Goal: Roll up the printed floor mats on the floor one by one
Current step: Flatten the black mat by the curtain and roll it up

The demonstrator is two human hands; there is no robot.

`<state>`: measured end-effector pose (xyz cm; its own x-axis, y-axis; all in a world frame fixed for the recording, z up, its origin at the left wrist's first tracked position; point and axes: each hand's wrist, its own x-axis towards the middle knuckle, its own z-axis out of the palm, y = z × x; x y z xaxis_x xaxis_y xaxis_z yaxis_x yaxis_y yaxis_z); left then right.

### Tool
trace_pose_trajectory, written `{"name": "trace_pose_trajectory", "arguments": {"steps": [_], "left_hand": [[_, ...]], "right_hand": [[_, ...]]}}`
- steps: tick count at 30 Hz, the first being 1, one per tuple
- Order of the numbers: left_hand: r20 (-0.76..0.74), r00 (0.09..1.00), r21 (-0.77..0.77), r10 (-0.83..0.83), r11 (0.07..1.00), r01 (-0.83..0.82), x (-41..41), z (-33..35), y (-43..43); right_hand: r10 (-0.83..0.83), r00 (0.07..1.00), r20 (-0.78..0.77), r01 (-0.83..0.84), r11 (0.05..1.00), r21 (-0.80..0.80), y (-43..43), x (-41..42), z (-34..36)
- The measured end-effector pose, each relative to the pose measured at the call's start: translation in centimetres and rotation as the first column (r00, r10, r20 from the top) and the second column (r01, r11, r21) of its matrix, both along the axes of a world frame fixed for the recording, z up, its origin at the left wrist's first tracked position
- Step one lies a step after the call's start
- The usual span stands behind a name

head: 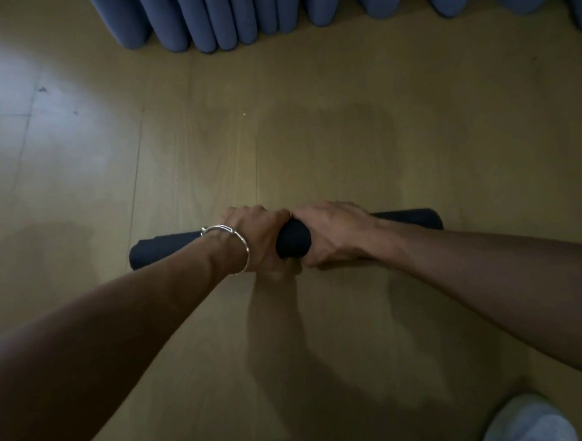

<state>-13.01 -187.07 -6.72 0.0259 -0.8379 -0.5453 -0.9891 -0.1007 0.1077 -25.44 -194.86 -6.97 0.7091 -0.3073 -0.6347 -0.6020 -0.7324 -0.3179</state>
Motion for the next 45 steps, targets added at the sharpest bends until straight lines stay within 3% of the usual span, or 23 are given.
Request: {"name": "trace_pose_trajectory", "arguments": {"steps": [2,4,6,9,13,17,20,24,26,28,30,32,34,36,39,42,45], "left_hand": [[-0.132,0.987,0.113,0.091,0.991,-0.076,0.3,0.5,-0.3],[-0.346,0.899,0.301,0.269,0.939,-0.166,1.1,0.8,-1.0],[-0.481,0.803,0.418,0.352,0.897,-0.143,1.9,1.2,-1.6],[-0.547,0.712,0.503,0.441,0.852,-0.141,2.5,1.6,-1.6],[-0.509,0.719,0.326,0.473,0.879,-0.348,2.2,1.6,-1.8],[-0.43,0.736,0.167,0.523,0.847,-0.504,0.9,1.7,-2.8],[-0.354,0.749,0.043,0.56,0.81,-0.585,0.0,1.8,-3.8],[-0.43,0.641,-0.047,0.635,0.693,-0.719,-1.1,1.7,-5.2],[-0.544,0.501,0.0,0.673,0.597,-0.802,-1.8,1.7,-6.2],[-0.653,0.311,0.112,0.691,0.493,-0.863,-2.9,1.9,-7.5],[-0.694,0.174,0.216,0.698,0.434,-0.875,-4.7,2.1,-8.8],[-0.715,0.054,0.332,0.697,0.406,-0.852,-6.8,2.0,-9.9],[-0.724,-0.101,0.484,0.682,0.398,-0.78,-9.2,1.7,-11.0],[-0.718,-0.182,0.571,0.672,0.419,-0.706,-11.9,1.6,-12.1],[-0.731,-0.167,0.573,0.661,0.462,-0.677,-15.9,1.1,-14.1],[-0.753,-0.134,0.535,0.644,0.481,-0.694,-19.3,0.8,-16.4],[-0.773,-0.052,0.475,0.632,0.524,-0.707,-22.7,0.2,-18.8]], "right_hand": [[0.069,0.997,-0.046,-0.069,0.997,-0.018,-0.5,0.4,0.4],[0.161,0.987,-0.013,-0.162,0.981,-0.106,-0.5,0.3,0.9],[0.274,0.947,0.166,-0.235,0.946,-0.224,-0.6,0.2,1.3],[0.385,0.836,0.391,-0.252,0.902,-0.351,-0.9,0.1,1.6],[0.412,0.815,0.408,-0.172,0.844,-0.508,-1.5,0.4,1.0],[0.3,0.927,0.226,-0.147,0.844,-0.516,-2.7,0.4,1.0],[0.02,0.981,0.192,0.061,0.911,-0.409,-3.9,0.4,1.7],[-0.315,0.889,0.333,0.385,0.907,-0.17,-5.7,0.0,2.9],[-0.512,0.792,0.333,0.497,0.857,0.135,-6.2,-0.8,3.2],[-0.62,0.738,0.266,0.488,0.762,0.426,-6.3,-2.3,3.7],[-0.661,0.722,0.206,0.453,0.676,0.581,-6.7,-4.4,3.7],[-0.691,0.698,0.189,0.458,0.634,0.623,-7.4,-6.7,3.5],[-0.718,0.67,0.185,0.488,0.615,0.62,-8.6,-9.1,3.3],[-0.719,0.671,0.183,0.523,0.633,0.57,-10.0,-11.8,3.3],[-0.721,0.664,0.199,0.615,0.677,0.404,-11.5,-15.4,3.3],[-0.662,0.704,0.258,0.655,0.745,0.124,-12.4,-18.3,2.6],[-0.67,0.695,0.262,0.705,0.707,-0.062,-13.4,-21.0,1.9]]}}
